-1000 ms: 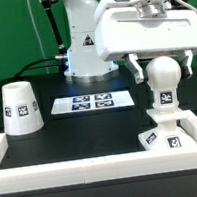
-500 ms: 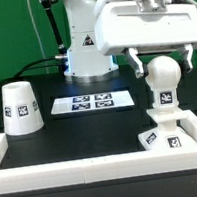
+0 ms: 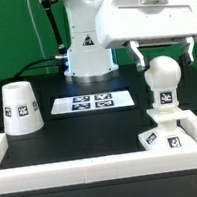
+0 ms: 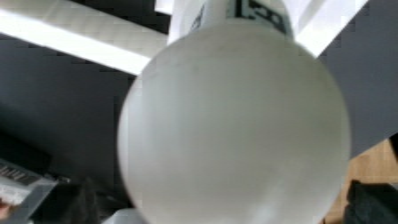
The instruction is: Assemble lamp
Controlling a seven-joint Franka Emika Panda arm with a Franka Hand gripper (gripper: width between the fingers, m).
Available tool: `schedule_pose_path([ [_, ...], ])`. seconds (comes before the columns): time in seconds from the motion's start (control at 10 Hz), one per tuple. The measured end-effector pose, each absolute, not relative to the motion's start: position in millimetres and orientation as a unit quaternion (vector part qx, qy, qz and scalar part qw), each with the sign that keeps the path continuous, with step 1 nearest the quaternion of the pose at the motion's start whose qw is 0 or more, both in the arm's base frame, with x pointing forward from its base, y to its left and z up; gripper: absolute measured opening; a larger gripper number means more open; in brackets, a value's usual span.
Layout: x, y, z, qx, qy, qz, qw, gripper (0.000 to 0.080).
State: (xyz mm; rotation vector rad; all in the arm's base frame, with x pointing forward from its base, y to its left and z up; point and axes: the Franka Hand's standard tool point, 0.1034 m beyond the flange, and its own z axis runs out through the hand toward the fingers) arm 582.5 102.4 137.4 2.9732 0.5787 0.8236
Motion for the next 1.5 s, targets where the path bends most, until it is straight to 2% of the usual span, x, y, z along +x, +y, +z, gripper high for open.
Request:
schedule_pose_path([
  [0.3, 582, 106, 127.0, 0.969, 0.191, 0.152, -0.020, 0.0699],
  [0.6, 581, 104, 125.1, 0.976, 0.199, 0.082, -0.029, 0.0699],
  [1.3, 583, 97, 123.1, 0.975, 0.203, 0.090, -0.026, 0.0687],
  [1.4, 584, 97, 123.1, 0.975, 0.203, 0.090, -0.026, 0.0575],
  [1.5, 583, 97, 123.1, 0.975, 0.202, 0.090, -0.026, 0.0576],
])
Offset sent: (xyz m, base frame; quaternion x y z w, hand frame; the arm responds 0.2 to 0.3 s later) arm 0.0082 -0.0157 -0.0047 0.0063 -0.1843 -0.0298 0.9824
